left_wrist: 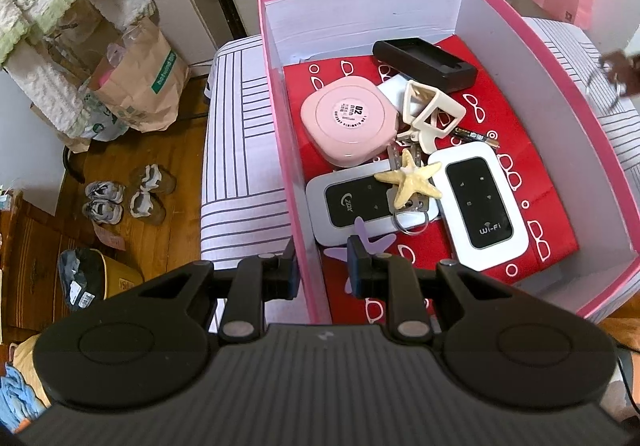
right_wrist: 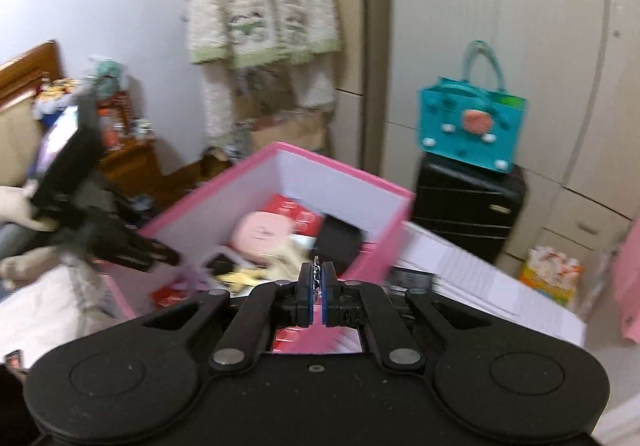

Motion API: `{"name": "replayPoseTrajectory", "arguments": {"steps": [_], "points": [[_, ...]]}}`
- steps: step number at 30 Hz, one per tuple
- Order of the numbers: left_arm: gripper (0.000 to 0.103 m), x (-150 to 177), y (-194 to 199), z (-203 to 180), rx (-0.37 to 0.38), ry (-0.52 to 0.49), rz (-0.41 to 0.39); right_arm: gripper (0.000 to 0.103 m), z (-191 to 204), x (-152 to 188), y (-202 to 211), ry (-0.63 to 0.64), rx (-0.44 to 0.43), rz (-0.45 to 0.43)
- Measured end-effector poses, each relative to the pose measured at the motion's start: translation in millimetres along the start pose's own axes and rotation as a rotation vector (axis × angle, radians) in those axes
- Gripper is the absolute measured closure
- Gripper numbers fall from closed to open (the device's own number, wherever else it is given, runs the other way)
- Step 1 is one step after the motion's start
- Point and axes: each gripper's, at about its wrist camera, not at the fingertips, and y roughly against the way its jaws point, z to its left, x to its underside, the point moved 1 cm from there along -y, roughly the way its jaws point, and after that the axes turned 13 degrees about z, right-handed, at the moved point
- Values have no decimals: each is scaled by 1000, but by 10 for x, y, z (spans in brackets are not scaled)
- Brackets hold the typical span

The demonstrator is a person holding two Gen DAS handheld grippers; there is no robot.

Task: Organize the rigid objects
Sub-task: 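Carry the silver keys into the box and open the right tool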

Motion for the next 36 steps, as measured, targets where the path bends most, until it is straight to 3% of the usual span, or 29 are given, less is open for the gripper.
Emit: {"name": "replayPoseTrajectory", "arguments": {"steps": [7,19,25,29,32,36], "points": [[82,18,2,15,12,-8,-8,98,361,-34,-270,67,-107,56],[82,29,29,71,46,-19,-13,98,672,-160,-672,119,-195,103],[82,53,73,89,60,-20,-24,98,705,-339,-768,124,-144,63],[82,62,93,97,63,-25,-30,98,654,-478,-840,107,-157,57],[82,51,88,107,68,-29,-29,95,514,-497,-794,60,-159,52],[82,53,81,111,74,-38,-32,94,176,-446,-586,-18,-76,14]]}}
